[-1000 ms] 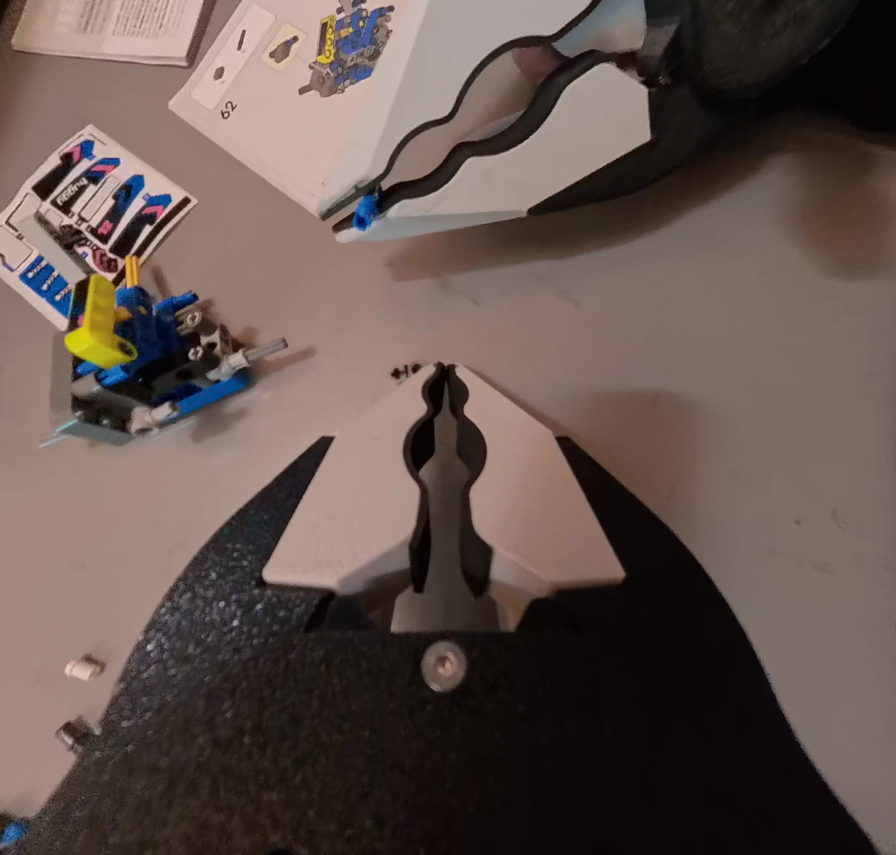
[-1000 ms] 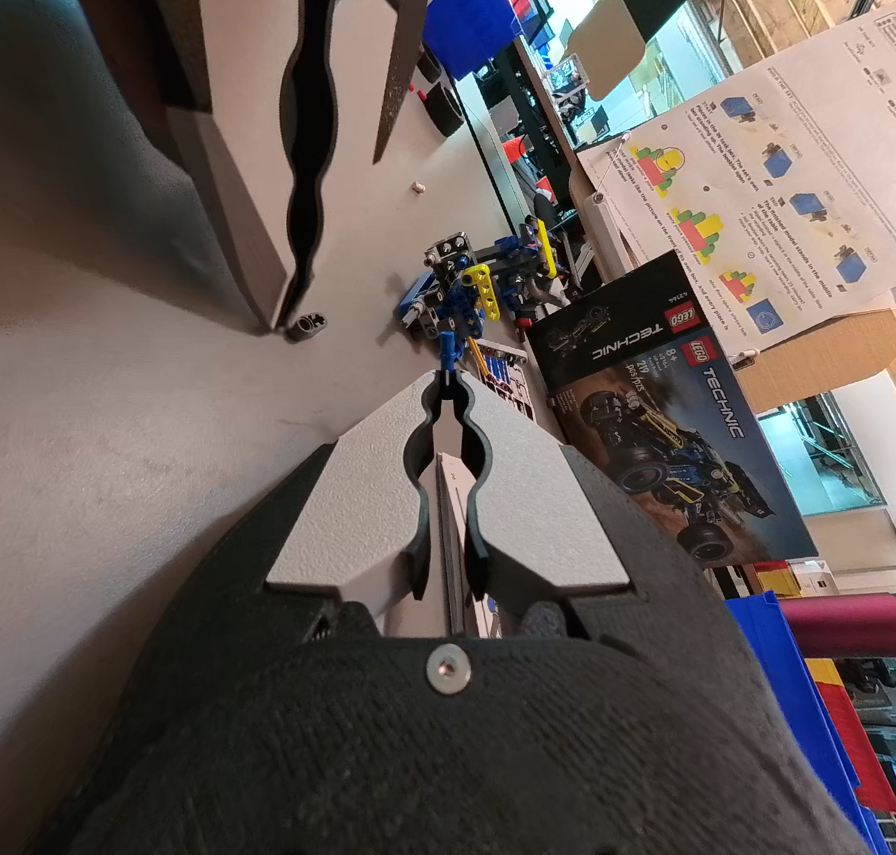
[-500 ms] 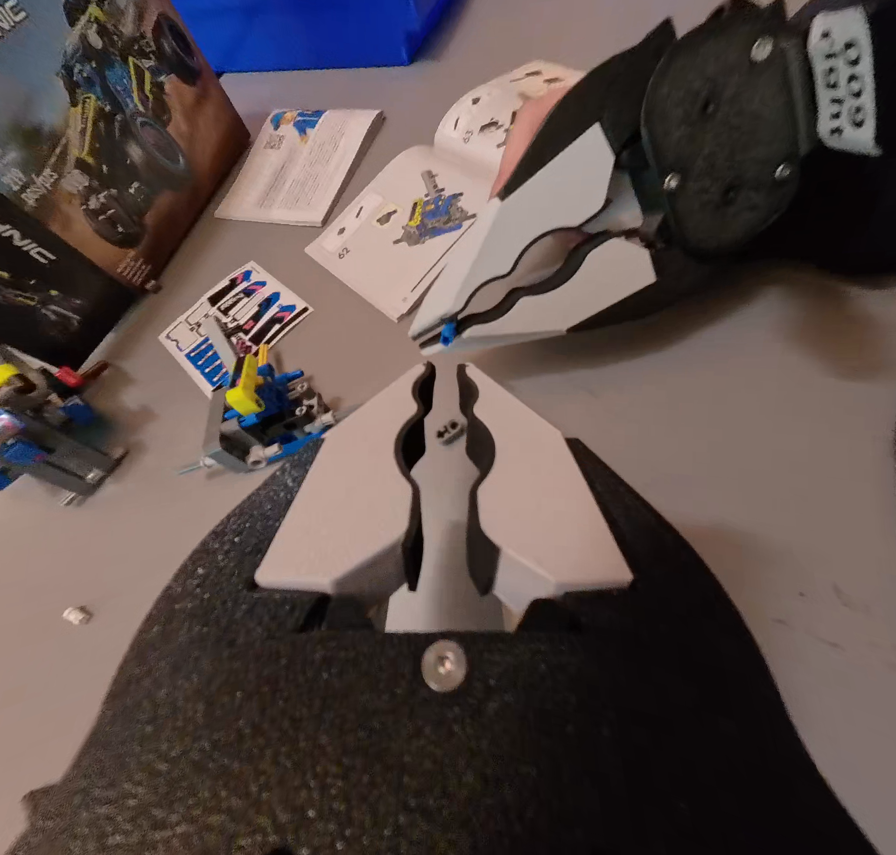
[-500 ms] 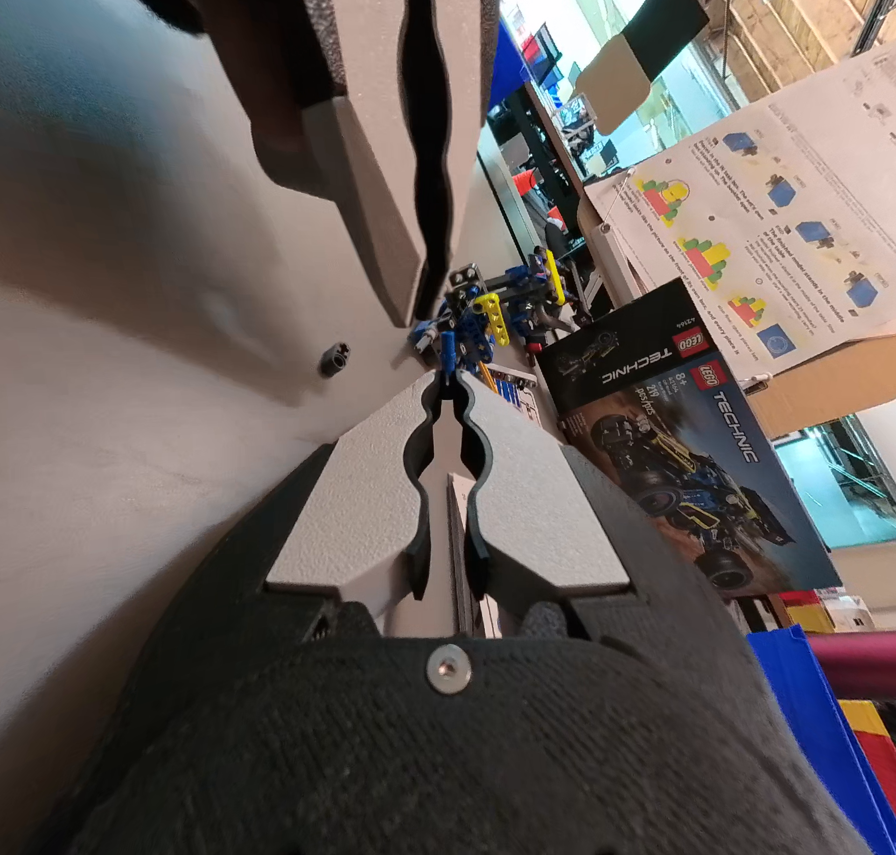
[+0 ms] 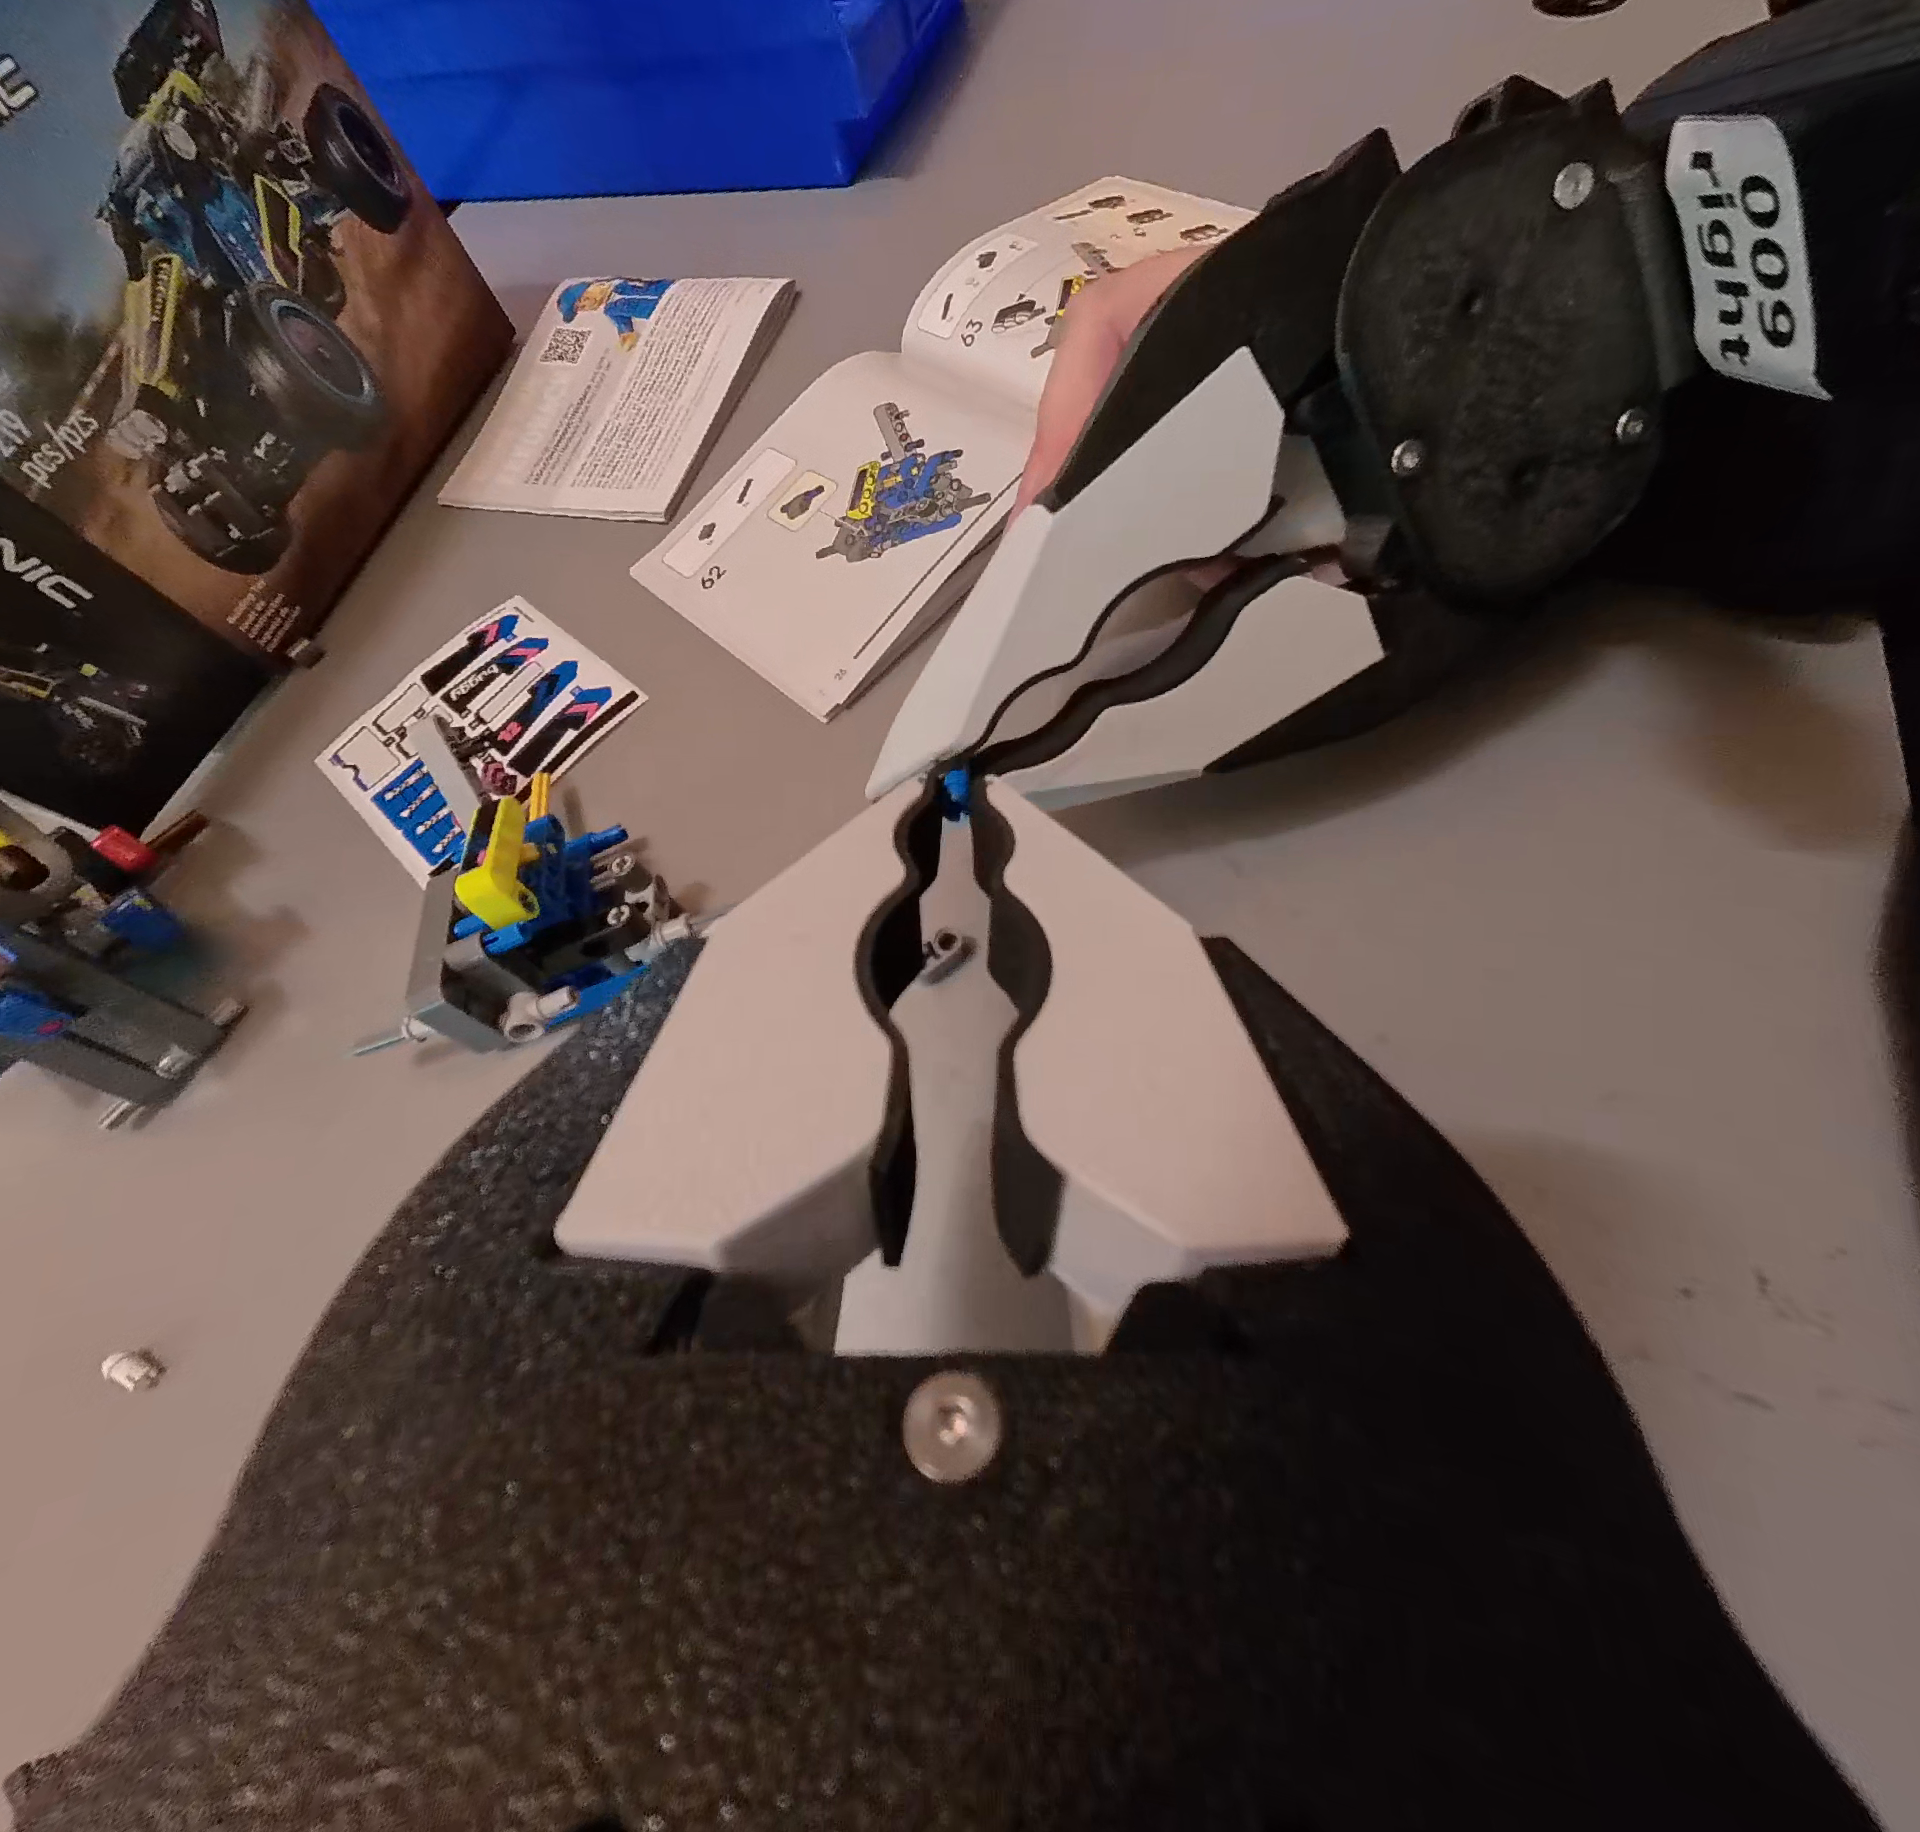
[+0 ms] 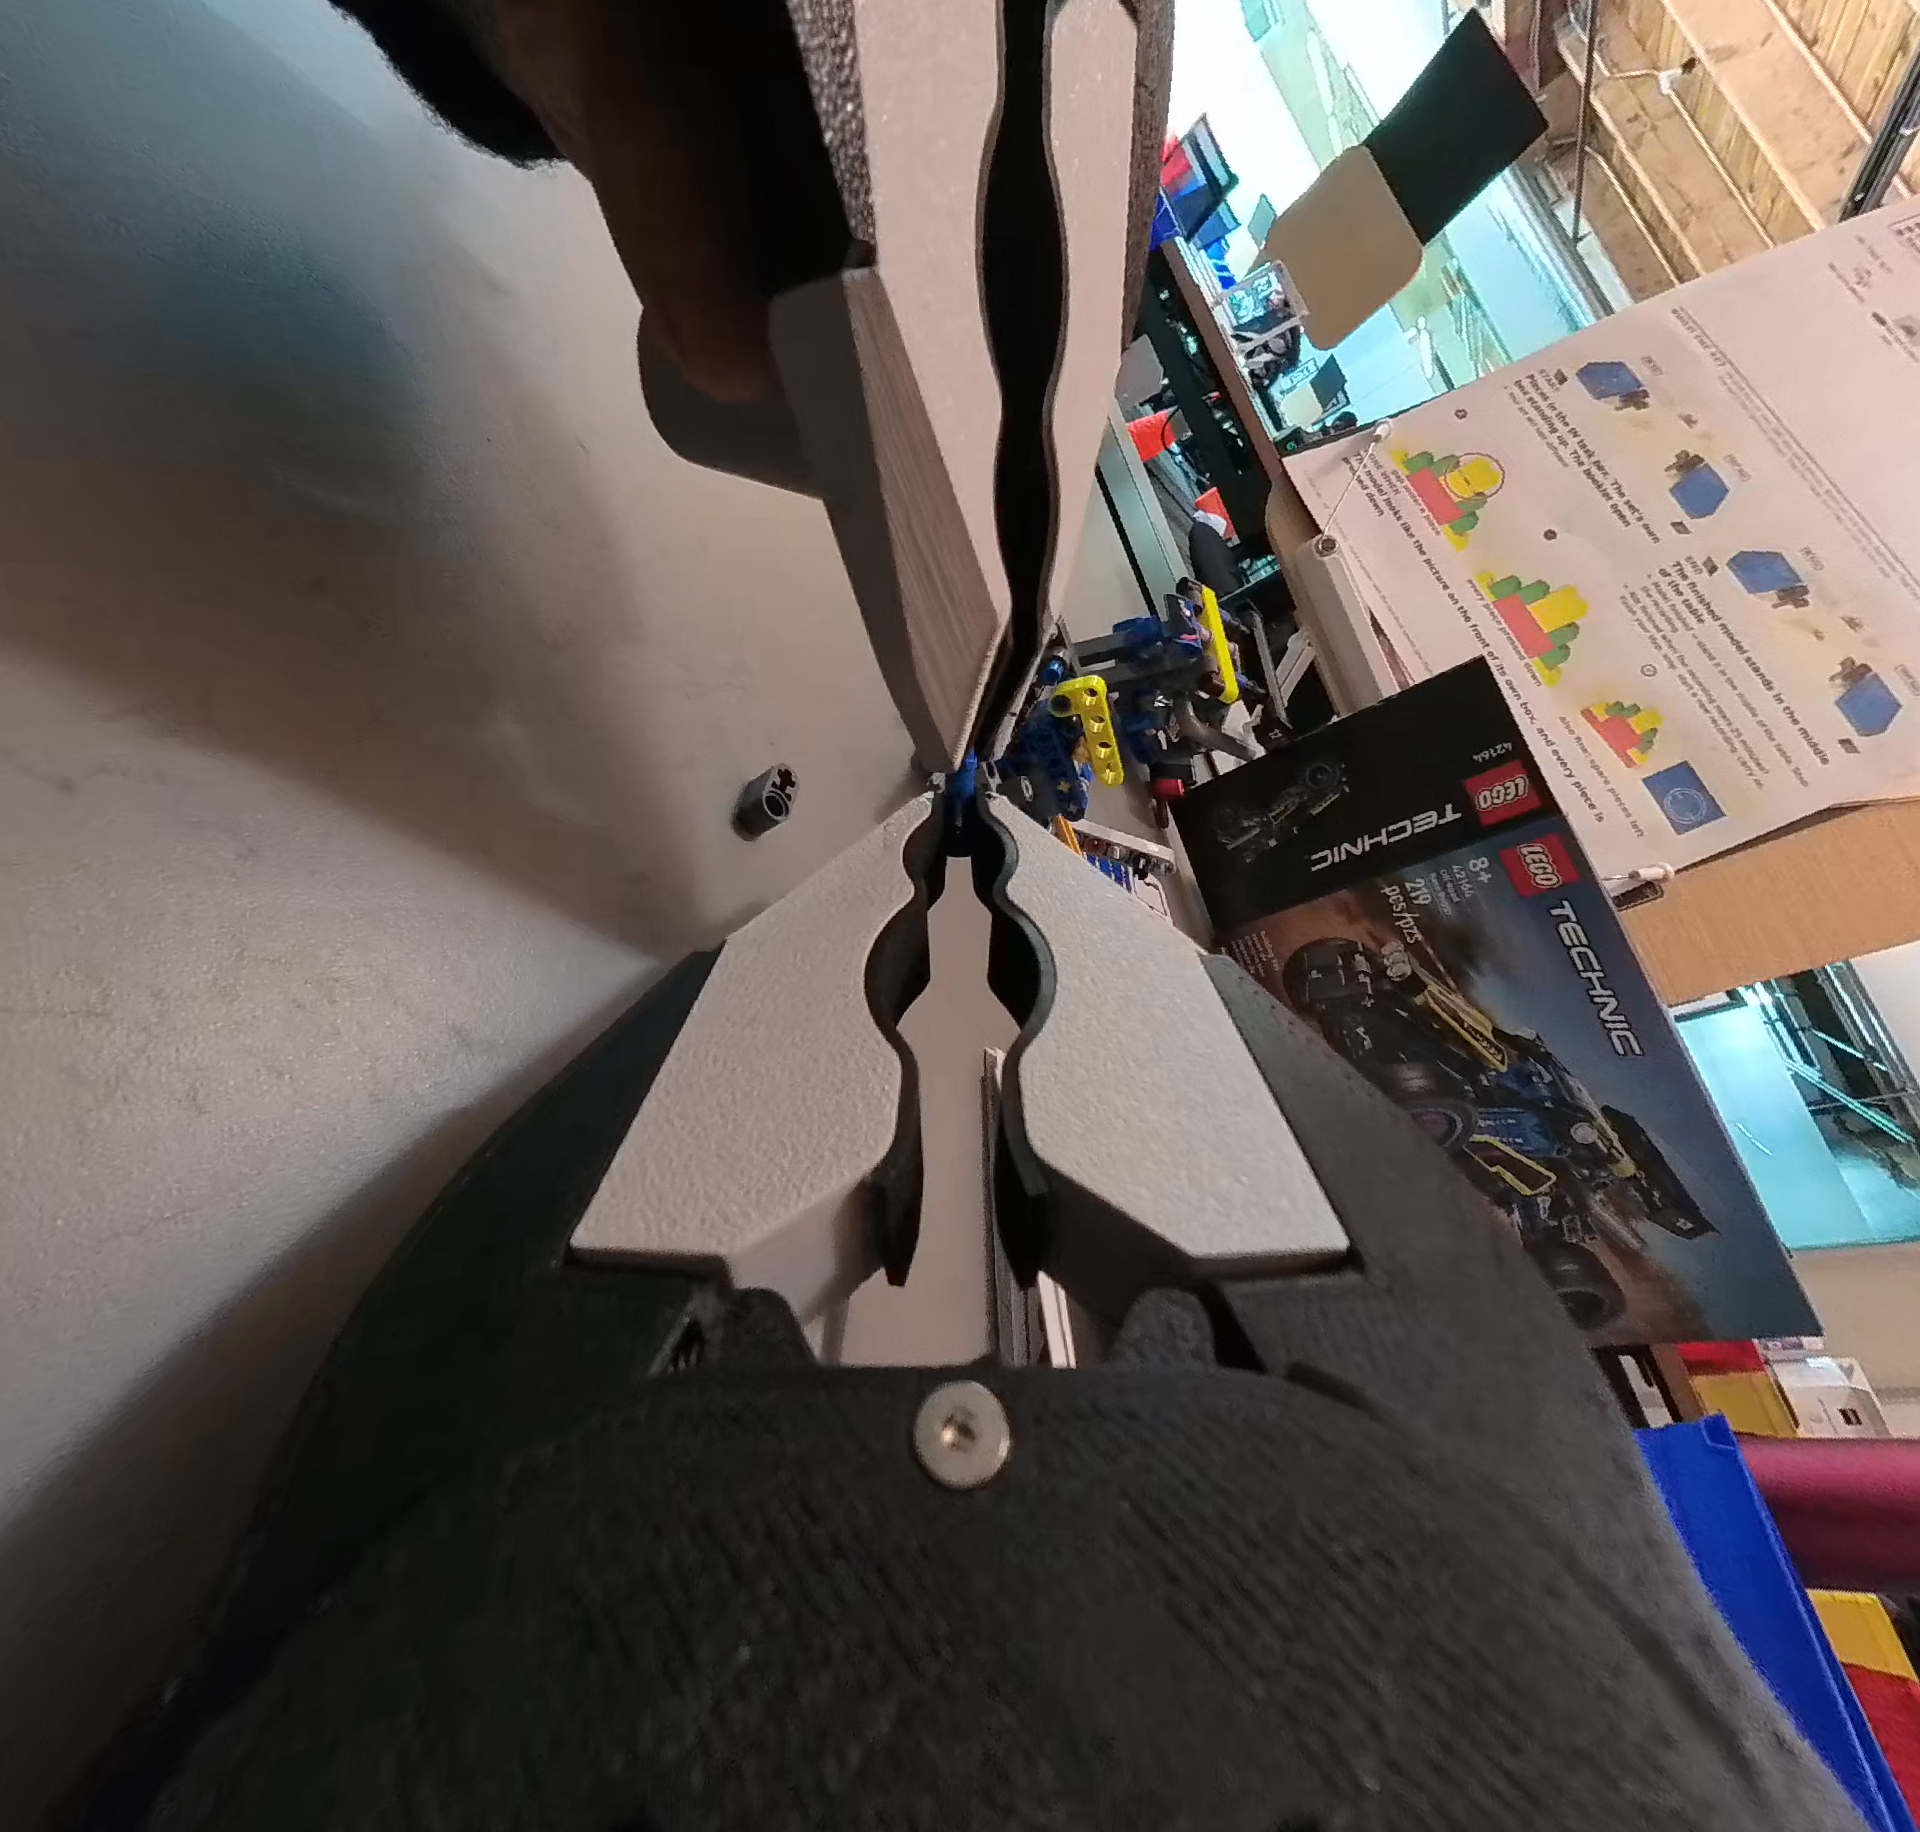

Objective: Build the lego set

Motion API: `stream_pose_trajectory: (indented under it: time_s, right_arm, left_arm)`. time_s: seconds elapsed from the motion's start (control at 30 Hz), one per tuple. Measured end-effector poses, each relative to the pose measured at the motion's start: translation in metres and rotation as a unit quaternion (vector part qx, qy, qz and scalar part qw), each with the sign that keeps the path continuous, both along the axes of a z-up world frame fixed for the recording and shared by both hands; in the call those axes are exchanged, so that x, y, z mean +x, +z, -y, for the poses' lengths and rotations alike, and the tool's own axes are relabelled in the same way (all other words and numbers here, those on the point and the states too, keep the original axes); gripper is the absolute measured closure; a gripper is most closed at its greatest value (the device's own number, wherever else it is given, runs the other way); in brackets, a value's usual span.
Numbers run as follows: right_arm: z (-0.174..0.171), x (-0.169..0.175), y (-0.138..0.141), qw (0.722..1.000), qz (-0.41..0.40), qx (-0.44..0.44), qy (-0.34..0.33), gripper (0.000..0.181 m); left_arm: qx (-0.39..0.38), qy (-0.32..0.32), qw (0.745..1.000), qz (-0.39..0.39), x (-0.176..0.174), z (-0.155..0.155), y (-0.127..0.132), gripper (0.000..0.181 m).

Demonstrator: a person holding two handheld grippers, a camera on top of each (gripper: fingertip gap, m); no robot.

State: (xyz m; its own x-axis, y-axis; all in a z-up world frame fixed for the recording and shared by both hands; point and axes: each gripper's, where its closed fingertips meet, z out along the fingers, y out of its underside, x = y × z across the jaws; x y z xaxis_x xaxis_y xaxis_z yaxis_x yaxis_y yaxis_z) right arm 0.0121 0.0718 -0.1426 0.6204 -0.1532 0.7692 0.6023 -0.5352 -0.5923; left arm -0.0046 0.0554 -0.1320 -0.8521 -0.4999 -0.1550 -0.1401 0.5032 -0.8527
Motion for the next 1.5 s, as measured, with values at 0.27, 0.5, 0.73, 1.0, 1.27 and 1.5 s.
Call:
stream_pose_trajectory:
  time_s: [0.27, 0.5, 0.73, 1.0, 1.27, 1.5]
  right_arm:
    - [-0.001, -0.002, -0.003, 1.000, -0.007, -0.007, 0.006, 0.179]
    - [-0.002, -0.003, -0.005, 1.000, -0.008, -0.012, 0.011, 0.179]
    - [-0.001, 0.000, -0.004, 1.000, -0.011, -0.012, 0.004, 0.179]
    - [-0.002, -0.002, -0.004, 1.000, -0.007, -0.014, 0.009, 0.179]
    - [-0.002, -0.002, 0.001, 1.000, -0.006, 0.003, 0.006, 0.174]
    - [-0.001, -0.008, -0.008, 0.976, -0.214, -0.012, -0.048, 0.153]
  left_arm:
    - [-0.010, 0.001, 1.000, -0.014, 0.000, -0.001, -0.001, 0.179]
    - [0.004, -0.011, 1.000, -0.006, -0.001, -0.002, -0.004, 0.179]
    - [0.025, -0.021, 0.999, 0.037, 0.001, 0.000, -0.003, 0.179]
    - [0.020, -0.013, 1.000, 0.012, 0.000, -0.002, -0.002, 0.179]
    - [0.024, 0.014, 1.000, 0.008, 0.004, -0.014, -0.001, 0.179]
    - [0.029, 0.063, 0.998, -0.003, 0.011, -0.053, -0.004, 0.179]
